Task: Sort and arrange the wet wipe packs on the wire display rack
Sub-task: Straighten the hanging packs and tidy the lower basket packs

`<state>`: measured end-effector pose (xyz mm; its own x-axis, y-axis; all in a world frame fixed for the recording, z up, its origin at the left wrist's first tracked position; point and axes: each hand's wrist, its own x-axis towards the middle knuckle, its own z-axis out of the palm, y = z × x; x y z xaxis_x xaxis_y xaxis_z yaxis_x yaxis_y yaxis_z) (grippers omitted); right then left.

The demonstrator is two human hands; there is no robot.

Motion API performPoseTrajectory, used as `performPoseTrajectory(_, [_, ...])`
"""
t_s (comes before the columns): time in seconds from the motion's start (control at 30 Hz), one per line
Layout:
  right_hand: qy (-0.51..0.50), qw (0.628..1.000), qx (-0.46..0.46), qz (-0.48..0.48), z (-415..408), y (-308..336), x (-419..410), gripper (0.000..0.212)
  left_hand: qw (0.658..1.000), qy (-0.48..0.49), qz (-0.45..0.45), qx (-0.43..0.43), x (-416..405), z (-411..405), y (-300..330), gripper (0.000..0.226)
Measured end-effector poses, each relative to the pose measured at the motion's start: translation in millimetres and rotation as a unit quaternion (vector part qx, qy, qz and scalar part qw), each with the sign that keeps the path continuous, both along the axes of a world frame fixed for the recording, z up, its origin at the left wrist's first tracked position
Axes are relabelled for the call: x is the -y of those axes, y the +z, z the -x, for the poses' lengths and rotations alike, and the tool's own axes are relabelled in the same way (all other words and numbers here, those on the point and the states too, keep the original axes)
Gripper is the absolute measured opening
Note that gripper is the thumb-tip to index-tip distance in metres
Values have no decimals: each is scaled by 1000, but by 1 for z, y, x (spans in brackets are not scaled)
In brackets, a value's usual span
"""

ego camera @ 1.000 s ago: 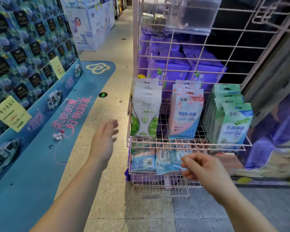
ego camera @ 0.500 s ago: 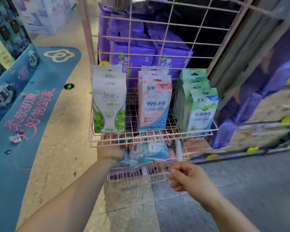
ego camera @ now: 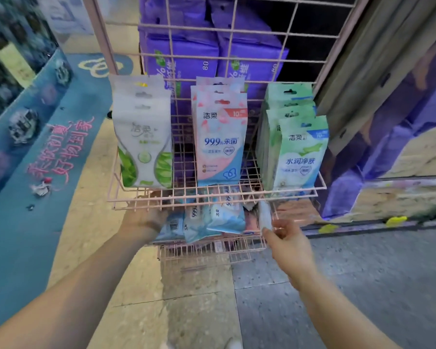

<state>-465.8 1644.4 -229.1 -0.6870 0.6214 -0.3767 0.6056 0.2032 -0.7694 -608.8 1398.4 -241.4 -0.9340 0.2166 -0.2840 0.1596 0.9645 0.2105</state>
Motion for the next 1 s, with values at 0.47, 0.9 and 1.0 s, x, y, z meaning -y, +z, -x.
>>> performPoseTrajectory(0.47, [74, 994, 57, -51, 32, -23, -31, 38, 908, 102, -395, 97, -15, -104, 35, 7])
performPoseTrajectory(0.9, [-12, 925, -78, 371, -84, 70, -65, 30, 744, 156, -518, 393, -60, -129, 33, 36])
performPoseTrajectory(1.0, [-22, 896, -106, 431, -84, 80, -52, 21, 746, 158, -526, 376, -54, -130, 44, 28])
